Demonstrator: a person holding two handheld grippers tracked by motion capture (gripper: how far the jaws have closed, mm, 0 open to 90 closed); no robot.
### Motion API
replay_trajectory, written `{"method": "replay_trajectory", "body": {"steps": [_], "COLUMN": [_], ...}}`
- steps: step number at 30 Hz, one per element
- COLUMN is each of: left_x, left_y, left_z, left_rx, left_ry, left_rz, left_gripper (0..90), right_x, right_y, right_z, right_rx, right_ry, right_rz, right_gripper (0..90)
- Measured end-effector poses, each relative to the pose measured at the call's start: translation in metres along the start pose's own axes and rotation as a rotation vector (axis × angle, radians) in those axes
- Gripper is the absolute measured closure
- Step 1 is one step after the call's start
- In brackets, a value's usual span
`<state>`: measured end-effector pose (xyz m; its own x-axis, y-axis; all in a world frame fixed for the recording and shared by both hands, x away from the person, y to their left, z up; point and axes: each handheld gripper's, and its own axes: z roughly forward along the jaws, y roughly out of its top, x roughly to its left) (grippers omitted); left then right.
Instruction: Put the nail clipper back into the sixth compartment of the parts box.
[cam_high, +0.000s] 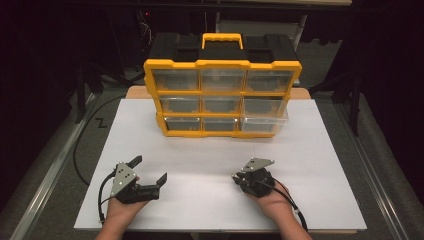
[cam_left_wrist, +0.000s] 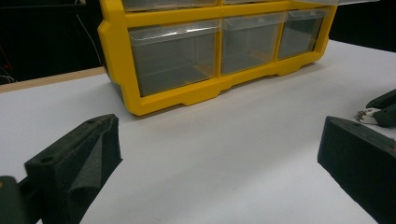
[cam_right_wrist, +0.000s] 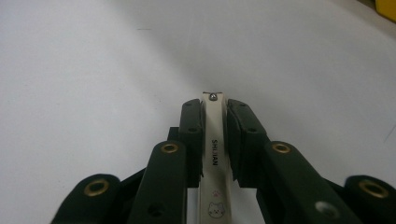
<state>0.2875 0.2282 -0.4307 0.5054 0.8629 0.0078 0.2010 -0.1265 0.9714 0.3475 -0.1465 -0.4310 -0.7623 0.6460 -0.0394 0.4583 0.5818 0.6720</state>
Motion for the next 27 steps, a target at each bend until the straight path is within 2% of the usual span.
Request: {"method": "replay_trajectory", "body": {"steps": [15, 27], "left_x": [0.002, 0.003], "left_y": [-0.001, -0.001], "left_z": [0.000, 0.000], "left_rx": [-0.005, -0.010], "left_ry": [-0.006, -0.010], "left_rz": [-0.003, -0.005], "left_gripper": [0.3, 0.3], "right_x": [-0.007, -0.019], "right_y": [-0.001, 0.001], "right_z": [-0.012, -0.025], "right_rx": [0.017, 0.089], "right_ry": [0.035, 0.040], "right_rz": [-0.009, -0.029], "right_gripper": [79.4, 79.4]}}
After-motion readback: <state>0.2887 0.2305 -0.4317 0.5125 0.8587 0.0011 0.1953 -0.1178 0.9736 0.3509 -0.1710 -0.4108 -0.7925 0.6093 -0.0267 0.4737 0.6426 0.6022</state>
